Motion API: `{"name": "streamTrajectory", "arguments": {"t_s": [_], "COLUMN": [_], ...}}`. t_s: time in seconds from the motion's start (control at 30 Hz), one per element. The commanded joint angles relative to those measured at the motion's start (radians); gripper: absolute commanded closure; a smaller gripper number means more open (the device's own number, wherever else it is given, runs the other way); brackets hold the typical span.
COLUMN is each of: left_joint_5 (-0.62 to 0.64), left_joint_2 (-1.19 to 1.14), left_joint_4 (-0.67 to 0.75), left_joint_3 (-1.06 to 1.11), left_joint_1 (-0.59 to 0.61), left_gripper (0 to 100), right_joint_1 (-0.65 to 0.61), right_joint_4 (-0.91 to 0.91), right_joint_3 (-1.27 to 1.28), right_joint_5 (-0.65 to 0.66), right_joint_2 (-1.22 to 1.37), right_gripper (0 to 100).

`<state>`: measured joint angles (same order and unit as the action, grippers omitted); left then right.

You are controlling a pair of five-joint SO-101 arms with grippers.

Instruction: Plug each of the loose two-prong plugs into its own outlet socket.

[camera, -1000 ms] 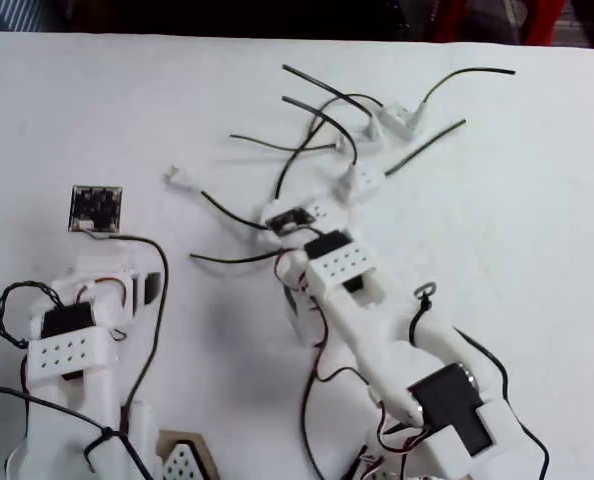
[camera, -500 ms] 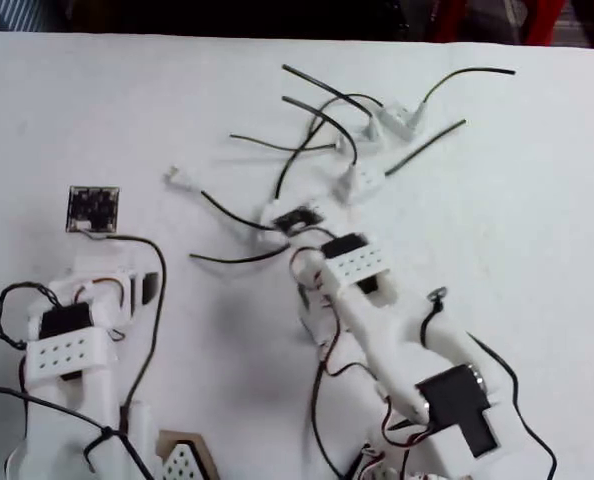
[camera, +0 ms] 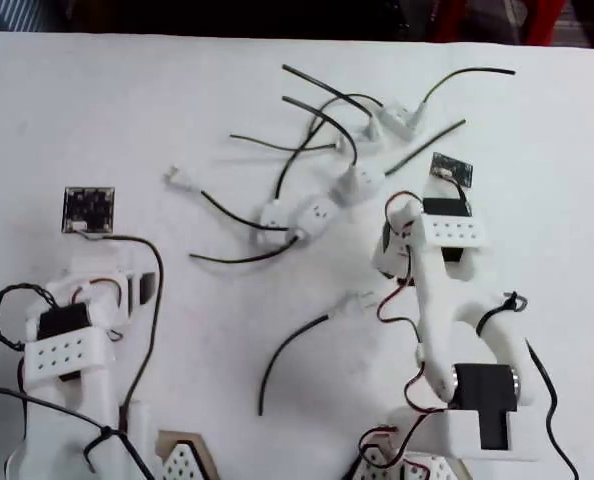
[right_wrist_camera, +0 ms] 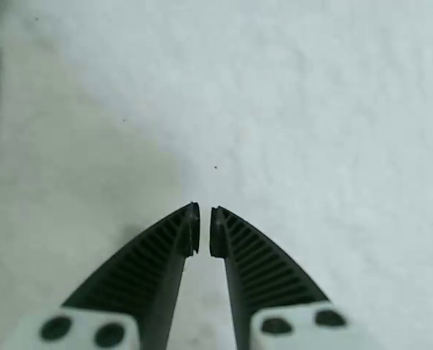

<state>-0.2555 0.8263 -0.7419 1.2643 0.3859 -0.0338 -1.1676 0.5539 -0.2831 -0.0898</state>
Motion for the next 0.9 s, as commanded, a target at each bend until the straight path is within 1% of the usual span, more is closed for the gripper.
{"name": "streamTrajectory", "arguments": {"t_s": [0.0, 0.1, 0.17, 0.27, 0.33, 0.37, 0.43, 0.6, 0.73, 0.87], "left_joint_5": [-0.005, -0.005, -0.005, -0.005, -0.005, -0.005, -0.005, -0.005, -0.005, -0.005], "left_joint_2": [0.018, 0.018, 0.018, 0.018, 0.018, 0.018, 0.018, 0.018, 0.018, 0.018], "left_joint_4": [0.02, 0.02, 0.02, 0.02, 0.02, 0.02, 0.02, 0.02, 0.02, 0.02], "left_joint_3": [-0.003, -0.003, -0.003, -0.003, -0.003, -0.003, -0.003, -0.003, -0.003, -0.003], "left_joint_1": [0.005, 0.005, 0.005, 0.005, 0.005, 0.005, 0.005, 0.005, 0.005, 0.005], "left_gripper": [72, 72, 72, 72, 72, 72, 72, 72, 72, 72], "right_joint_1": [-0.004, -0.05, -0.094, -0.166, -0.213, -0.236, -0.268, -0.331, -0.348, -0.335], "right_joint_4": [0.005, -0.03, -0.085, -0.176, -0.196, -0.197, -0.197, -0.226, -0.226, -0.226], "right_joint_3": [-0.048, -0.049, -0.049, -0.049, -0.051, -0.049, -0.046, -0.058, -0.097, -0.158], "right_joint_5": [0.255, 0.569, 0.736, 0.947, 1.051, 1.068, 1.062, 1.076, 1.192, 1.229], "right_joint_2": [-0.044, -0.082, -0.119, -0.189, -0.22, -0.226, -0.223, -0.116, 0.013, 0.134], "right_gripper": [97.7, 97.7, 98.1, 98.1, 97.8, 97.7, 95.9, 78.2, 76.9, 76.9]}}
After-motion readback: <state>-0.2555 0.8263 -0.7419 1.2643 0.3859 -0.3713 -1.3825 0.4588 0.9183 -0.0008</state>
